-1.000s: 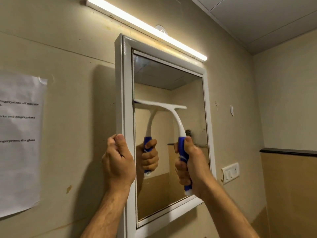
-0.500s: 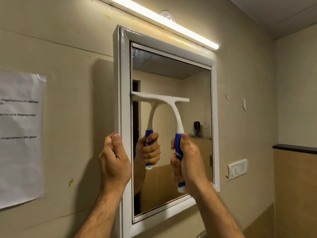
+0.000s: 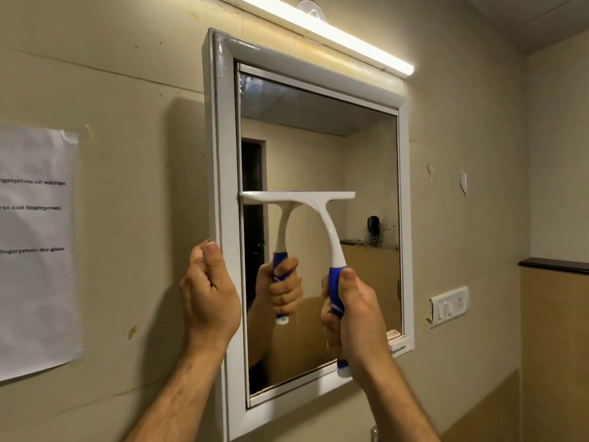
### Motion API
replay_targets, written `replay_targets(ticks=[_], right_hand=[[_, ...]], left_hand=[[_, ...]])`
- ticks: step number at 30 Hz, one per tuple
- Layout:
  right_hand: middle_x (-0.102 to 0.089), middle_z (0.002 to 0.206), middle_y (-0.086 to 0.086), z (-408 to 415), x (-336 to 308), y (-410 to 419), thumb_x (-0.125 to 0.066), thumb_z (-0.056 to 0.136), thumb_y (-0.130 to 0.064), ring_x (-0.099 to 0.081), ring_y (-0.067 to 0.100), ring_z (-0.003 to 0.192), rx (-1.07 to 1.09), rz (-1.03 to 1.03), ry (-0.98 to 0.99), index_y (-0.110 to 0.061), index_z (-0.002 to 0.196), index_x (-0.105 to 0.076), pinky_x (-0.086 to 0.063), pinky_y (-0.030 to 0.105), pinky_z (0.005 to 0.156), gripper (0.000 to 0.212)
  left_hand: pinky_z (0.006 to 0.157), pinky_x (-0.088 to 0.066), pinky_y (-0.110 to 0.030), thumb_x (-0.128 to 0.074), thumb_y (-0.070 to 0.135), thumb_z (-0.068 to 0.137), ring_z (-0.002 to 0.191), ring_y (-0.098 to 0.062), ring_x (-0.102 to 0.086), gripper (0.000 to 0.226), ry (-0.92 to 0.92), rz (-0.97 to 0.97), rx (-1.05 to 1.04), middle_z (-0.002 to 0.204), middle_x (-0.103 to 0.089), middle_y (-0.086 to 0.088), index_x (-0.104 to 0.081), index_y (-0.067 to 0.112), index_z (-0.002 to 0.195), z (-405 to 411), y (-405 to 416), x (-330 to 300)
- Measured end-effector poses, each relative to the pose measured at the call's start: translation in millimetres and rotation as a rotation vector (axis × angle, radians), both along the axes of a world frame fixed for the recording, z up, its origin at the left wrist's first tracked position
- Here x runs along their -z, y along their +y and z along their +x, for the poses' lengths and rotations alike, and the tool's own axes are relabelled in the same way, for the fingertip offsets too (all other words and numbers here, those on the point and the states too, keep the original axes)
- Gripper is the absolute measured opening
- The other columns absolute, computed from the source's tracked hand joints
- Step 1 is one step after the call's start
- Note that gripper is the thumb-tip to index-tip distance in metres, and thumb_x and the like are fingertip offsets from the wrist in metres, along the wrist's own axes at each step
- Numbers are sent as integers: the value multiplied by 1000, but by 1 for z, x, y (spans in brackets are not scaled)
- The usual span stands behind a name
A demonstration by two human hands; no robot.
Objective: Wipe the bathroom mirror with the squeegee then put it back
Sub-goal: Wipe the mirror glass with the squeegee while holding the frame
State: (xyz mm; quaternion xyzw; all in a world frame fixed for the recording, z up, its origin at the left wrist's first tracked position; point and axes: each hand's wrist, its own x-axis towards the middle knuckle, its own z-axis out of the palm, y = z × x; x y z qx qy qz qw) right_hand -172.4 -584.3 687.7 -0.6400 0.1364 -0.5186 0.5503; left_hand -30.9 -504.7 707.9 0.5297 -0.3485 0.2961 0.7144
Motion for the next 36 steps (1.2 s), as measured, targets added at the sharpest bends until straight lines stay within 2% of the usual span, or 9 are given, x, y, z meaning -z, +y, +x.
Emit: replay_targets(ticks=[4,10,14,16,19,26,29,32,36], right_hand=[[-41,56,4,-2,23,4,-34,74,-61,-36,8,38,-78,81,17,-10,86,-54,-34,18,41,57],[-42,56,6,-21,71,19,-40,66,-61,-38,8,35,-151,337,113,-6,95,-55,-34,17,36,63],[-41,59,4,-22,43,21,-37,69,-62,-38,8,41,-84,179,48,-8,91,-54,-34,18,39,60],[-42,63,2,-16,20,18,-34,70,-64,-39,9,46,-38,70,20,-9,89,-54,-35,19,42,62],[-42,61,3,-6,-1,14,-31,72,-67,-39,7,43,-14,15,21,-13,87,-54,-35,19,43,61],[-42,50,-1,-14,63,17,-33,72,-63,-36,7,36,-44,164,83,-7,88,-53,-32,19,40,61],[-41,49,-1,-19,87,20,-34,75,-60,-35,7,35,-59,260,108,-7,89,-53,-31,18,40,58],[-41,50,1,-18,75,15,-33,89,-51,-35,8,37,-66,210,110,-8,87,-53,-31,18,40,47],[-39,55,3,-13,40,10,-32,85,-55,-35,6,37,-56,66,57,-8,86,-52,-33,18,39,51]], left_hand=[[50,-33,-14,-26,35,102,58,15,-48,29,-9,-8,-26,64,-44,15,-46,23,85,8,-3,2],[63,-31,-14,-29,30,102,64,8,-42,36,4,-33,3,72,-43,25,-57,6,102,10,-5,2],[53,-32,-16,-27,34,102,60,8,-49,33,-8,-20,-1,67,-48,16,-52,15,91,9,-3,3],[53,-36,-7,-27,35,102,60,15,-49,29,-7,-9,8,65,-45,15,-50,28,85,7,-2,2],[55,-34,2,-27,34,102,60,22,-46,28,2,7,9,66,-40,20,-41,40,79,4,-1,1],[55,-33,-2,-28,33,102,65,25,-46,27,30,-6,28,70,-42,24,-42,34,79,6,-2,2],[57,-33,5,-28,29,103,63,25,-46,30,38,-9,45,68,-40,22,-40,37,76,1,-1,1],[58,-31,6,-28,29,103,63,26,-45,31,37,-11,26,68,-39,22,-39,39,75,-1,1,0],[57,-32,6,-28,29,103,60,26,-44,31,56,7,29,67,-37,21,-38,38,75,-4,1,-3]])
